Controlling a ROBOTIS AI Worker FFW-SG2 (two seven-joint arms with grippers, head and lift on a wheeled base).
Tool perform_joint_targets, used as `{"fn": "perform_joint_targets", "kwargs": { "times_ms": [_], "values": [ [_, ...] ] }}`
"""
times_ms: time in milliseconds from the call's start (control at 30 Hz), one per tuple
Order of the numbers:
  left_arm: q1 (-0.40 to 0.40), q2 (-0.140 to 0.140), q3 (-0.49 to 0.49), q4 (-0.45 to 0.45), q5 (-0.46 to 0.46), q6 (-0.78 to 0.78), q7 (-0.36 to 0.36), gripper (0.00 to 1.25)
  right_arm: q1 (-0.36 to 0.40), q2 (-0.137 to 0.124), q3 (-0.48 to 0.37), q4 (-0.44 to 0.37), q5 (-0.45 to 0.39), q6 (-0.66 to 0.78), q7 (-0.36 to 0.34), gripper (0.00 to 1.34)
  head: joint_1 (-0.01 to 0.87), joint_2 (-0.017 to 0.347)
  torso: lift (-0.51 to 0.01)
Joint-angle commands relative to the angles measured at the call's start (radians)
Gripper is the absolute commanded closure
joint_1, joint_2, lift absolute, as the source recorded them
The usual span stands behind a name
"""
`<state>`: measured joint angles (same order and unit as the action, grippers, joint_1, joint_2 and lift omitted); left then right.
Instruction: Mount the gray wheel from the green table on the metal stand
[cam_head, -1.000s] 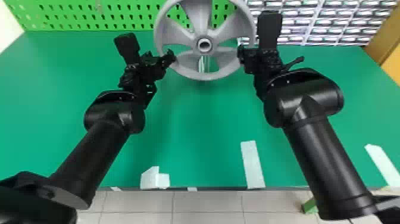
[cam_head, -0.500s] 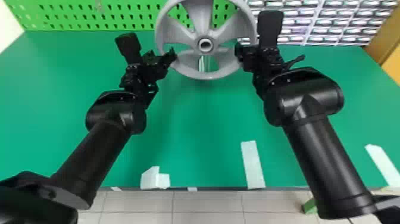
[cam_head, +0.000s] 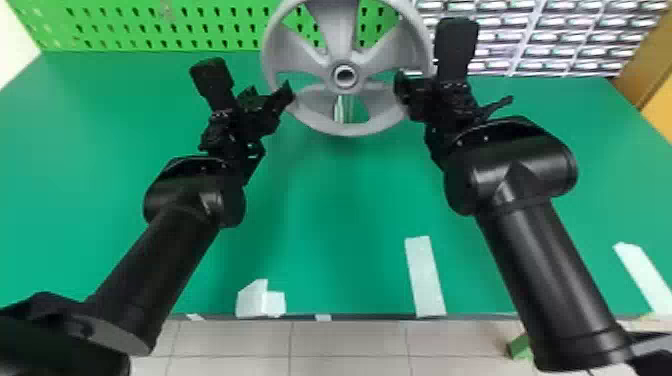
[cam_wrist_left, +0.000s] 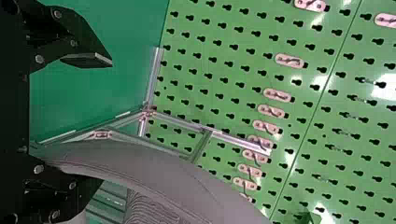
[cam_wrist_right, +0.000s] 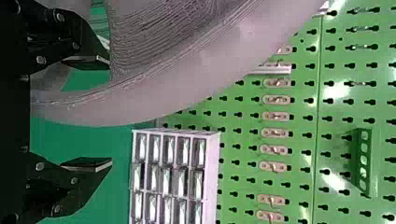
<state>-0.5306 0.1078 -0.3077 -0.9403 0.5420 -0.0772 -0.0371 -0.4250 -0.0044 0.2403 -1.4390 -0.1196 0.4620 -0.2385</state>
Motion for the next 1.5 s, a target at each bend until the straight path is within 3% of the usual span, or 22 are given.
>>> {"fn": "perform_joint_targets", "kwargs": {
  "times_ms": [0,467,767,1467],
  "values": [
    [0.006,0.0,0.004,0.0,0.001,0.001,0.005,0.47,0.002,0.001,-0.001,0.0,0.005,-0.002,-0.001,0.52,0.867,0.052,-0.1],
    [0.009,0.0,0.004,-0.006,-0.013,-0.009,0.013,0.46,0.003,-0.002,0.004,0.0,0.015,0.0,-0.001,0.5,0.867,0.052,-0.1],
    [0.011,0.0,0.006,-0.006,-0.011,-0.009,0.014,0.14,0.003,-0.002,0.004,0.0,0.017,0.001,-0.001,0.09,0.867,0.052,-0.1],
    [0.012,0.001,-0.001,-0.012,-0.022,-0.003,0.008,0.11,0.008,0.0,-0.004,-0.008,0.018,0.001,-0.001,0.1,0.867,0.052,-0.1]
  ]
}}
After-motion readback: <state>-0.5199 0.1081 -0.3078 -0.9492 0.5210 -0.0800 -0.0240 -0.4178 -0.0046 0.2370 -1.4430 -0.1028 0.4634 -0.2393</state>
